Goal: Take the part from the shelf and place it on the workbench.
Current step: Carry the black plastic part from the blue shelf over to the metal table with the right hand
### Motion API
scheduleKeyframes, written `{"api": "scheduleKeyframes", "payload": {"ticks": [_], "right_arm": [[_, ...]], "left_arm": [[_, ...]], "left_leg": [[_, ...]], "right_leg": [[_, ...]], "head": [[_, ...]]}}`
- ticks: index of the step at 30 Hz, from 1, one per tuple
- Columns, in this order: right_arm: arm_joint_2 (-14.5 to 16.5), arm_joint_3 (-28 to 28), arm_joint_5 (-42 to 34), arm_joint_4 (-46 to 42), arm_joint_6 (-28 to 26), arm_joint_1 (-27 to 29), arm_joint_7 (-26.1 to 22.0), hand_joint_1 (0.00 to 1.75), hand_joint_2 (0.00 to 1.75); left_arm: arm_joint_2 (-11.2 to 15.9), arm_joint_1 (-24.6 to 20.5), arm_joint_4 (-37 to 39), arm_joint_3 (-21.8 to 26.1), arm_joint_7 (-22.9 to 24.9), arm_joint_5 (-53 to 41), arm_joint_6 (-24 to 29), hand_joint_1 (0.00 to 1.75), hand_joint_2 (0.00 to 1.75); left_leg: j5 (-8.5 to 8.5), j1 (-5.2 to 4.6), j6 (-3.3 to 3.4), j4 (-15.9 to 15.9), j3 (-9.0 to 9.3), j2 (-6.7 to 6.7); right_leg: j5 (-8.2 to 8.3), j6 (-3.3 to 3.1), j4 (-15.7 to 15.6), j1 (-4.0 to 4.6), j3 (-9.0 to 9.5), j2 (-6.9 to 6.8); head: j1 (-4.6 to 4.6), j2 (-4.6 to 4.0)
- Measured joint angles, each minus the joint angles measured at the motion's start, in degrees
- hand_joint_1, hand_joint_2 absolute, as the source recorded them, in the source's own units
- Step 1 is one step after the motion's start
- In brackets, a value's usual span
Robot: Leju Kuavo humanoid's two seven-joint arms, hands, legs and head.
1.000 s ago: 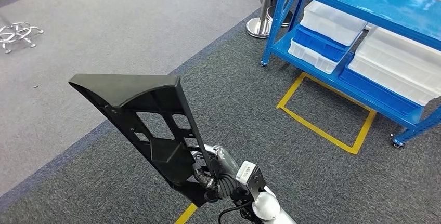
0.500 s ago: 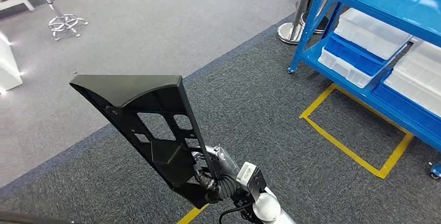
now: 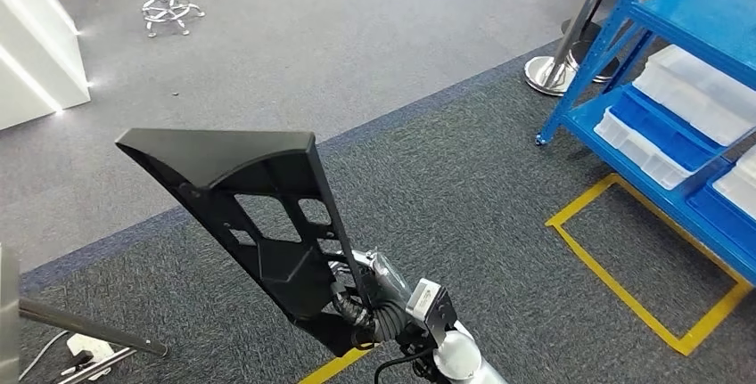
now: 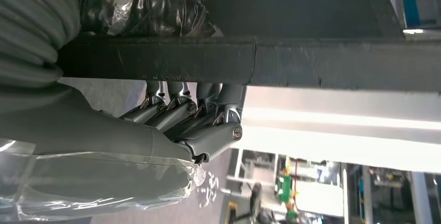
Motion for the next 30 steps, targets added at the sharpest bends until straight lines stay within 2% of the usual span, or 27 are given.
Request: {"api": "scheduleKeyframes", "payload": {"ticks": [1,2,3,4,6,7,8,10,11,13,15,16,17,18,19,20,22,23,24,26,27,28,29,30], "right_arm": [[-0.18,0.0,0.07,-0.03,-0.02,0.38,0.01,1.75,1.75],[-0.38,0.0,0.17,-0.08,-0.04,0.78,0.03,1.75,1.75],[-0.6,0.0,0.26,-0.21,-0.07,1.15,0.04,1.75,1.75],[-0.78,0.0,0.35,-0.44,-0.11,1.43,0.05,1.75,1.75],[-1.04,0.0,0.54,-1.0,-0.22,1.73,0.05,1.75,1.75],[-1.11,0.0,0.64,-1.27,-0.35,1.85,0.05,1.75,1.75],[-1.16,0.0,0.73,-1.43,-0.56,2.0,0.04,1.75,1.75],[-1.19,0.0,0.86,-1.61,-0.97,2.29,0.04,1.75,1.75],[-1.16,0.0,0.9,-1.69,-1.1,2.37,0.05,1.75,1.75],[-1.03,0.0,0.97,-2.0,-1.15,2.4,0.05,1.75,1.75],[-0.91,0.0,1.06,-2.24,-1.16,2.54,0.04,1.75,1.75],[-0.88,0.0,1.12,-2.29,-1.16,2.69,0.05,1.75,1.75],[-0.89,0.0,1.19,-2.3,-1.17,2.84,0.06,1.75,1.75],[-0.89,0.01,1.26,-2.32,-1.19,2.97,0.07,1.75,1.75],[-0.87,0.01,1.31,-2.34,-1.19,3.04,0.07,1.75,1.75],[-0.84,0.02,1.35,-2.39,-1.19,3.07,0.07,1.75,1.75],[-0.76,0.02,1.39,-2.52,-1.19,3.05,0.06,1.75,1.75],[-0.73,0.02,1.39,-2.64,-1.19,3.05,0.06,1.75,1.75],[-0.71,0.03,1.41,-2.75,-1.19,3.04,0.05,1.75,1.75],[-0.62,0.08,1.44,-2.95,-1.19,3.02,0.06,1.75,1.75],[-0.54,0.1,1.45,-3.04,-1.2,2.98,0.07,1.75,1.75],[-0.46,0.13,1.45,-3.12,-1.21,2.94,0.05,1.75,1.75],[-0.4,0.13,1.45,-3.2,-1.21,2.92,0.03,1.75,1.75],[-0.38,0.13,1.45,-3.27,-1.22,2.95,0.02,1.75,1.75]], "left_arm": [[-0.08,0.06,0.0,-0.07,0.0,-0.05,0.0,0.0,1.75],[-0.16,0.14,0.0,-0.13,0.0,-0.1,0.01,0.0,1.75],[-0.24,0.21,0.0,-0.22,-0.01,-0.16,0.03,0.0,1.75],[-0.33,0.27,0.0,-0.34,-0.01,-0.23,0.06,0.0,1.75],[-0.48,0.25,0.0,-0.7,-0.03,-0.41,0.1,0.0,1.75],[-0.52,0.21,0.01,-0.86,-0.04,-0.49,0.1,0.0,1.75],[-0.54,0.19,0.01,-0.99,-0.05,-0.54,0.09,0.0,1.75],[-0.47,0.25,0.02,-1.09,-0.08,-0.55,0.05,0.0,1.75],[-0.39,0.31,0.02,-1.12,-0.08,-0.56,0.02,0.0,1.75],[-0.23,0.35,0.03,-1.19,-0.08,-0.56,-0.04,0.0,1.75],[-0.03,0.32,0.04,-1.25,-0.1,-0.56,-0.09,0.0,1.75],[0.08,0.32,0.04,-1.27,-0.12,-0.56,-0.12,0.0,1.75],[0.17,0.37,0.04,-1.3,-0.16,-0.56,-0.15,0.0,1.75],[0.24,0.45,0.04,-1.31,-0.22,-0.56,-0.17,0.0,1.75],[0.31,0.53,0.04,-1.32,-0.28,-0.55,-0.19,0.0,1.75],[0.38,0.64,0.04,-1.33,-0.37,-0.55,-0.2,0.0,1.75],[0.51,0.77,0.04,-1.33,-0.56,-0.53,-0.23,0.0,1.75],[0.56,0.8,0.04,-1.33,-0.65,-0.51,-0.26,0.0,1.75],[0.58,0.83,0.04,-1.33,-0.72,-0.46,-0.28,0.0,1.75],[0.6,0.99,0.04,-1.33,-0.78,-0.28,-0.31,0.0,1.75],[0.59,1.09,0.04,-1.33,-0.78,-0.21,-0.33,0.0,1.75],[0.59,1.17,0.04,-1.33,-0.78,-0.17,-0.37,0.0,1.75],[0.58,1.18,0.04,-1.33,-0.78,-0.16,-0.42,0.0,1.75],[0.57,1.19,0.04,-1.33,-0.78,-0.16,-0.46,0.0,1.75]], "left_leg": [[-0.02,-0.02,0.03,0.05,-0.01,-0.66],[-0.06,-0.04,0.04,0.12,-0.01,-1.36],[-0.13,-0.04,0.01,0.26,0.01,-2.11],[-0.24,-0.03,-0.06,0.46,0.03,-2.86],[-0.6,-0.03,-0.44,1.1,-0.16,-4.19],[-0.71,-0.04,-0.71,1.37,-0.36,-4.75],[-0.77,-0.03,-0.98,1.55,-0.59,-5.21],[-0.67,0.12,-1.63,1.51,-0.95,-6.12],[-0.76,0.21,-1.9,1.66,-1.04,-6.03],[-2.33,0.13,-2.46,4.4,-2.33,-3.79],[-5.67,0.08,-2.9,11.29,-5.73,-0.96],[-7.03,0.14,-3.1,14.81,-7.61,-0.46],[-7.55,0.19,-3.23,17.14,-8.92,-0.2],[-7.0,0.22,-3.3,17.42,-9.18,-0.02],[-5.41,0.24,-3.29,15.32,-8.17,0.28],[-3.24,0.24,-3.2,11.4,-6.14,0.84],[-0.52,0.04,-2.81,3.72,-2.18,2.54],[-0.12,-0.11,-2.5,1.82,-1.2,3.07],[-0.26,-0.28,-2.18,1.31,-1.05,3.17],[-0.13,-0.38,-1.51,1.26,-1.22,2.29],[0.0,-0.26,-1.18,0.97,-1.09,1.76],[0.14,-0.13,-0.82,0.67,-0.91,1.29],[0.3,0.0,-0.47,0.39,-0.71,0.83],[0.4,0.03,-0.17,0.21,-0.58,0.31]], "right_leg": [[-0.95,0.05,3.11,-0.01,-1.65,0.34],[-0.92,0.09,4.69,-0.03,-2.64,0.47],[0.25,0.08,4.15,-0.07,-2.64,0.57],[2.31,0.02,1.53,-0.14,-1.63,0.83],[5.94,-0.18,-5.93,-0.35,1.53,2.69],[6.74,-0.28,-8.41,-0.4,2.59,3.57],[6.84,-0.38,-9.6,-0.38,3.08,4.19],[6.78,-0.76,-9.78,-0.28,3.23,3.68],[6.87,-1.07,-9.98,-0.34,3.4,3.14],[7.01,-1.79,-10.48,-0.54,3.84,1.88],[6.89,-2.23,-10.65,-0.5,4.07,0.46],[6.8,-2.31,-10.64,-0.45,4.08,-0.26],[6.7,-2.32,-10.63,-0.41,4.1,-1.0],[6.61,-2.28,-10.62,-0.39,4.15,-1.72],[6.48,-2.2,-10.61,-0.38,4.28,-2.39],[6.31,-2.07,-10.61,-0.38,4.5,-3.04],[5.98,-1.65,-10.63,-0.23,4.95,-4.09],[5.89,-1.38,-10.69,-0.14,5.1,-4.46],[5.86,-1.08,-10.8,-0.01,5.2,-4.82],[5.88,-0.45,-11.12,0.12,5.46,-5.57],[5.65,-0.1,-11.03,0.04,5.62,-5.38],[4.98,0.2,-10.29,-0.06,5.43,-4.38],[3.74,0.41,-8.42,-0.15,4.66,-2.94],[1.97,0.55,-5.2,-0.26,3.16,-1.26]], "head": [[0.0,0.0],[0.0,0.0],[0.01,0.0],[0.0,0.0],[0.01,0.0],[0.01,0.0],[0.0,0.0],[-0.01,0.0],[-0.02,0.0],[-0.13,0.0],[-0.22,0.0],[-0.22,0.0],[-0.22,0.0],[-0.22,0.0],[-0.22,0.0],[-0.22,0.0],[-0.21,0.0],[-0.2,0.0],[-0.19,0.0],[-0.16,0.0],[-0.15,0.0],[-0.13,0.0],[-0.12,0.0],[-0.1,0.0]]}}
